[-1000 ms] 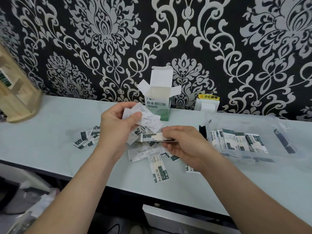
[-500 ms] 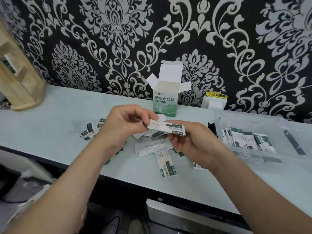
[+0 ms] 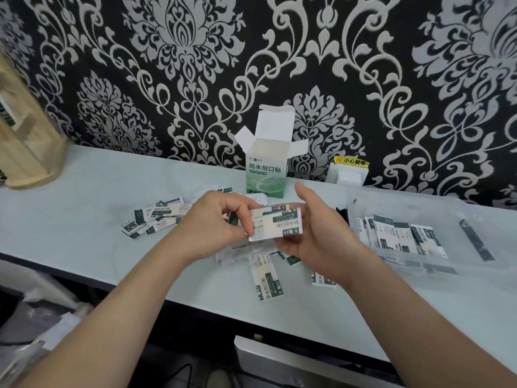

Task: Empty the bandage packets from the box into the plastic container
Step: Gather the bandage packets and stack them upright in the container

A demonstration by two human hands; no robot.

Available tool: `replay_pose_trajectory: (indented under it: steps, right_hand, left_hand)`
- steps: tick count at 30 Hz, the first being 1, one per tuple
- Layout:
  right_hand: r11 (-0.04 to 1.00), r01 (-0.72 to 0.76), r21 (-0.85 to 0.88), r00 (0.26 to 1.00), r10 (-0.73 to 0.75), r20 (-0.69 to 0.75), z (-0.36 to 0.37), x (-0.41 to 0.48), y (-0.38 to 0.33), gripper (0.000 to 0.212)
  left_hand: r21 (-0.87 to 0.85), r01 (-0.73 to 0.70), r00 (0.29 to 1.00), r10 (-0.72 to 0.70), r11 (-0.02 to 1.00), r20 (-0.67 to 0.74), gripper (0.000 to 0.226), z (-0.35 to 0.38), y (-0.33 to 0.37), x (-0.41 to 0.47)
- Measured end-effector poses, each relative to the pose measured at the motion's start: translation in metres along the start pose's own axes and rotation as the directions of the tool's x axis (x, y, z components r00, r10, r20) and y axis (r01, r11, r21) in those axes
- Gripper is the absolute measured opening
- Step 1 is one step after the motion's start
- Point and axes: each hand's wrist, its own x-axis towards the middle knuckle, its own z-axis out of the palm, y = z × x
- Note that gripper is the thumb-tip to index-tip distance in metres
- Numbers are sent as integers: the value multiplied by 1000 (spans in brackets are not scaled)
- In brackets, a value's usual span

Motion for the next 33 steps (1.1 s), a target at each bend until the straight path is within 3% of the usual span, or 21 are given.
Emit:
replay_pose_trajectory:
  steps: [1,3,6,9,11,14,16,18,19,22,25,29,31,33]
  right_hand:
    - [995,19,-96,1000,-19,4,-1,0,0,49]
    - [958,98,-271,995,-96,20,0,-2,-1,31]
    - [897,204,-392,973,-231,-22,1,0,2,12]
    - [873,265,-410,945,-320,-70,5,-2,3,14]
    - [847,321,-424,919,-387,-78,9,-5,2,14]
    - [732,411,-543,865,-502,-21,11,-5,3,15]
    - [579,437,-688,844,-529,92,13,-8,2,25]
    - [333,421,-844,858,-449,250,11,-11,-3,44]
    - [260,402,-878,883,-364,296,10,-13,-6,48]
    - [284,330,-900,937,-219,274,9,-16,-8,36]
    - [334,254,-908,922,-367,123,5,-9,-4,19]
    - [358,165,-919,918,-397,10,1,-6,-8,16]
    - [337,119,-934,939,-344,-4,1,-6,-6,18]
    - [303,91,-949,949,-316,-10,2,-6,-3,21]
  left_hand:
    - [53,-21,1000,21,998,8,36,2,0,1]
    - [148,-60,997,54,987,46,43,7,-1,4]
    - [167,-41,999,35,985,41,43,11,-3,7]
    - [-90,39,998,-43,995,-39,23,9,2,9]
    - [-306,114,993,-119,945,3,17,7,6,10]
    - [-352,175,984,-167,920,53,44,11,3,11]
    - [-335,132,991,-136,933,12,46,14,4,13]
    - [-226,62,996,-75,972,-46,44,15,3,16]
    - [-174,40,997,-51,984,-56,44,18,3,17]
    - [-25,3,998,-4,1000,-62,36,26,3,16]
    - [269,-20,993,49,963,-103,29,17,4,11]
    - [701,13,996,-70,713,52,27,7,-3,1]
    - [753,-2,990,-107,658,97,34,17,-7,0]
    - [710,51,985,-154,702,82,37,21,-7,2]
